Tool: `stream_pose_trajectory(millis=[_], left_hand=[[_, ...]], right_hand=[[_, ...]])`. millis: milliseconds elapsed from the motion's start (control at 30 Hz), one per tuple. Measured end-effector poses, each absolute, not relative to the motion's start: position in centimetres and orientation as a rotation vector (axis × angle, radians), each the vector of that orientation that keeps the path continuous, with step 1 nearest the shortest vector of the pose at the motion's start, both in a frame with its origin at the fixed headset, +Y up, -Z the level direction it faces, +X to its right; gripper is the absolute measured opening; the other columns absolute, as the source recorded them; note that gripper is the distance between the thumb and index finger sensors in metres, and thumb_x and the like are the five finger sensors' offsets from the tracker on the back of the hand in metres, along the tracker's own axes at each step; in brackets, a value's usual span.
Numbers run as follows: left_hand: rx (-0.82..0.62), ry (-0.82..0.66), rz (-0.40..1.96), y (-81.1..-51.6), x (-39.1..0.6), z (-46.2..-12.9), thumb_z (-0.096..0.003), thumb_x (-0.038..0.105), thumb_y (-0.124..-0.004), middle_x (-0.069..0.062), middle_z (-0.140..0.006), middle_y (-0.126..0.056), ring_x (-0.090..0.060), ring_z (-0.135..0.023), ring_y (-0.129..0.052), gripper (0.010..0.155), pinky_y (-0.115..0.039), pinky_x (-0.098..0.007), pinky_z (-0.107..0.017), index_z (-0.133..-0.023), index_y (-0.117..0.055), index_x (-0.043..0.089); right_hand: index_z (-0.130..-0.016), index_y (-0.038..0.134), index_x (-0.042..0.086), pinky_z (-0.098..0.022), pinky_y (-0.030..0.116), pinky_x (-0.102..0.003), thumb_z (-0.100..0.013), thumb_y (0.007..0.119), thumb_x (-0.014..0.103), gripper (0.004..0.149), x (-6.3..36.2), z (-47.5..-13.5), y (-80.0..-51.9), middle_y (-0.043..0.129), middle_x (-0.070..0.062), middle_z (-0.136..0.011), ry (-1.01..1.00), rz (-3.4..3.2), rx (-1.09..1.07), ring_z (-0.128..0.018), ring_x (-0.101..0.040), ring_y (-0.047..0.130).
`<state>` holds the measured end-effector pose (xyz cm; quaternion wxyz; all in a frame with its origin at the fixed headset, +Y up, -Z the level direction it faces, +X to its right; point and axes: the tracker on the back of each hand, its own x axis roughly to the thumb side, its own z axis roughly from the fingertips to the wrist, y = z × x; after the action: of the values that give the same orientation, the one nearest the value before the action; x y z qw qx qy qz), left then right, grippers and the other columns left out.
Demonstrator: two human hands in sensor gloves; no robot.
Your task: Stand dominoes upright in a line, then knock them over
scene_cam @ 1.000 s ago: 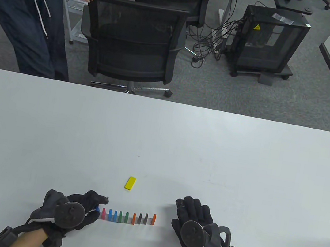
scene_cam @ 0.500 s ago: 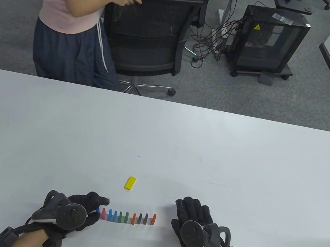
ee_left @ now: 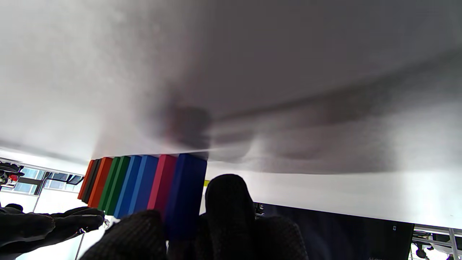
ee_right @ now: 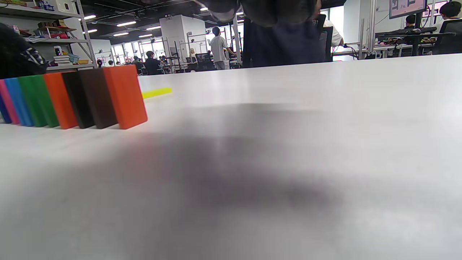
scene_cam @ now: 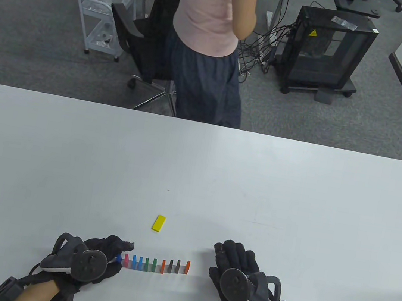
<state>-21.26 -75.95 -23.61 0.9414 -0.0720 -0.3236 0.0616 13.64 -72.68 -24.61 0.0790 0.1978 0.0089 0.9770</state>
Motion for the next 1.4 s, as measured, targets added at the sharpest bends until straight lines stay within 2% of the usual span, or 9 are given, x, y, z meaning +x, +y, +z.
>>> stream_pose_trajectory(millis=[200,333,400,500,600,833,967,1133,1400], left_hand=[[-0.18,-0.665,0.111,-75.9,-21.2,-23.5,-0.0645,0.048,-0.072,-0.016,-0.113,-0.061,-0.023,-0.098,-0.086,0.069,-0.063,-0.043,-0.083,-0.118,-0.047,0.011],[-0.163,-0.642,0.11,-74.7,-21.3,-23.6,-0.0634,0.057,-0.069,-0.021,-0.119,-0.055,-0.028,-0.101,-0.083,0.08,-0.058,-0.052,-0.084,-0.122,-0.042,0.009],[-0.143,-0.619,0.125,-73.6,-21.4,-23.9,-0.0638,0.058,-0.067,-0.021,-0.118,-0.059,-0.029,-0.1,-0.085,0.078,-0.06,-0.053,-0.083,-0.121,-0.047,0.011],[-0.137,-0.506,0.124,-71.9,-21.2,-25.0,-0.067,0.055,-0.062,-0.02,-0.112,-0.074,-0.032,-0.094,-0.091,0.069,-0.065,-0.052,-0.079,-0.119,-0.057,0.01],[-0.159,-0.388,0.061,-70.1,-20.7,-26.4,-0.0686,0.053,-0.06,-0.021,-0.111,-0.076,-0.032,-0.091,-0.092,0.066,-0.068,-0.051,-0.077,-0.118,-0.059,0.009],[-0.301,-0.308,-0.004,-68.2,-17.4,-30.9,-0.0687,0.05,-0.063,-0.022,-0.109,-0.077,-0.033,-0.089,-0.093,0.064,-0.069,-0.051,-0.075,-0.117,-0.061,0.007],[-0.398,-0.29,-0.075,-68.7,-14.7,-33.3,-0.0681,0.047,-0.067,-0.02,-0.108,-0.078,-0.031,-0.09,-0.092,0.064,-0.069,-0.049,-0.075,-0.116,-0.061,0.006],[-0.498,-0.287,-0.219,-70.9,-11.0,-35.9,-0.0677,0.045,-0.071,-0.019,-0.107,-0.079,-0.027,-0.09,-0.093,0.064,-0.071,-0.047,-0.075,-0.116,-0.059,0.006],[-0.575,-0.263,-0.318,-74.1,-7.8,-37.9,-0.0674,0.047,-0.071,-0.016,-0.105,-0.082,-0.025,-0.086,-0.096,0.066,-0.073,-0.045,-0.073,-0.117,-0.057,0.006]], right_hand=[[-0.114,0.055,0.011,-0.079,0.038,-0.055,-0.058,0.055,0.044,0.066,13.6,-24.6,-72.7,0.047,-0.019,-0.117,0.026,2.924,0.592,-0.107,-0.043,0.051],[-0.114,0.055,0.011,-0.079,0.038,-0.055,-0.058,0.055,0.044,0.066,13.6,-24.6,-72.7,0.047,-0.02,-0.118,0.026,2.924,0.592,-0.107,-0.043,0.051],[-0.114,0.055,0.011,-0.079,0.038,-0.055,-0.058,0.054,0.045,0.065,13.6,-24.6,-72.8,0.047,-0.019,-0.118,0.029,2.926,0.593,-0.107,-0.043,0.051],[-0.114,0.055,0.011,-0.079,0.038,-0.055,-0.058,0.055,0.045,0.066,13.6,-24.6,-72.8,0.047,-0.019,-0.118,0.031,2.928,0.596,-0.107,-0.043,0.051],[-0.114,0.055,0.011,-0.079,0.038,-0.055,-0.058,0.055,0.045,0.066,13.6,-24.6,-72.8,0.047,-0.019,-0.117,0.026,2.929,0.598,-0.107,-0.043,0.051],[-0.114,0.054,0.011,-0.079,0.038,-0.055,-0.058,0.054,0.045,0.066,13.6,-24.6,-72.8,0.047,-0.019,-0.118,0.019,2.929,0.6,-0.108,-0.043,0.051],[-0.114,0.054,0.011,-0.079,0.037,-0.055,-0.058,0.054,0.045,0.066,13.6,-24.6,-72.7,0.047,-0.019,-0.118,0.007,2.926,0.599,-0.108,-0.043,0.051],[-0.114,0.055,0.011,-0.079,0.038,-0.055,-0.058,0.055,0.045,0.066,13.5,-24.5,-72.6,0.047,-0.019,-0.118,-0.02,2.924,0.62,-0.107,-0.043,0.051],[-0.114,0.055,0.011,-0.079,0.038,-0.055,-0.058,0.055,0.045,0.066,13.7,-24.4,-72.3,0.047,-0.019,-0.118,-0.05,2.906,0.612,-0.108,-0.043,0.051]])
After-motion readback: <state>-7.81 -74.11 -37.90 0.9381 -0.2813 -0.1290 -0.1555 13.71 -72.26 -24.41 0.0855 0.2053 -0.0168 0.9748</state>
